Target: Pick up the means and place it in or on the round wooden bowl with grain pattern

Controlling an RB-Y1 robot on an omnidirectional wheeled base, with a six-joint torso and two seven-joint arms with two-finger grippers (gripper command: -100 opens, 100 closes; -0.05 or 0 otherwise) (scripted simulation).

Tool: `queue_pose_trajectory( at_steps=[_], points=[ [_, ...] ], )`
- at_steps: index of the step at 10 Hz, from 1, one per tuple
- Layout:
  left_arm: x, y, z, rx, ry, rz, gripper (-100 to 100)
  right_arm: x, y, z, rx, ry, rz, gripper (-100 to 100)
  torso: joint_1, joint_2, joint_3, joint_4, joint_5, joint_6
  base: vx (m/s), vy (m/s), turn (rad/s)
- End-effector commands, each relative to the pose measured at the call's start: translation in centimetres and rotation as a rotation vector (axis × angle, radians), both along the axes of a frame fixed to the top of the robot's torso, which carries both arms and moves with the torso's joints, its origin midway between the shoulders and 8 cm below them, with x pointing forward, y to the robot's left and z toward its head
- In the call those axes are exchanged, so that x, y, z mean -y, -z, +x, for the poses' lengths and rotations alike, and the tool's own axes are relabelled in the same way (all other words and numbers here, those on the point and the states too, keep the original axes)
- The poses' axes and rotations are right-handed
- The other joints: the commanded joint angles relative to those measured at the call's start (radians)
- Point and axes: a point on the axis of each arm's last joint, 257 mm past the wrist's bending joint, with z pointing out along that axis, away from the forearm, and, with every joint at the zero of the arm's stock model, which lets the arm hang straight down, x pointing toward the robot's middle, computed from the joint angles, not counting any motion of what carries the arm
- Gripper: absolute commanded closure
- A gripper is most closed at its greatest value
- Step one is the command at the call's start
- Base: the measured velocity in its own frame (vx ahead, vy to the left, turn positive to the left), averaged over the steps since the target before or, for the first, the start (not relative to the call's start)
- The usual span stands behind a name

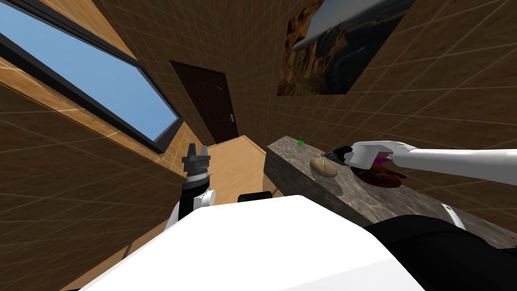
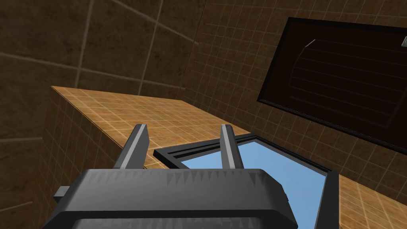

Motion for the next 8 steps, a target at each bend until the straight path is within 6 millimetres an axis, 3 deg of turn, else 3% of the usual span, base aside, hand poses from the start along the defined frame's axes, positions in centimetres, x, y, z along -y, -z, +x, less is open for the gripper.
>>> queue_pose_trajectory(
  at_steps=[1,8],
  points=[
    [0.0,0.0,0.0,0.0,0.0,0.0,0,-0.9,-0.7,0.8,0.003,-0.006,0.004,-100,0.0,0.0,0.0,0.0,0.0,0.0,-0.016,-0.03,-0.053],
    [0.0,0.0,0.0,0.0,0.0,0.0,0,-4.0,-3.0,2.9,-0.002,-0.03,0.007,-100,-0.001,0.001,0.0,0.0,0.0,0.0,-0.015,-0.03,-0.041]
  ],
)
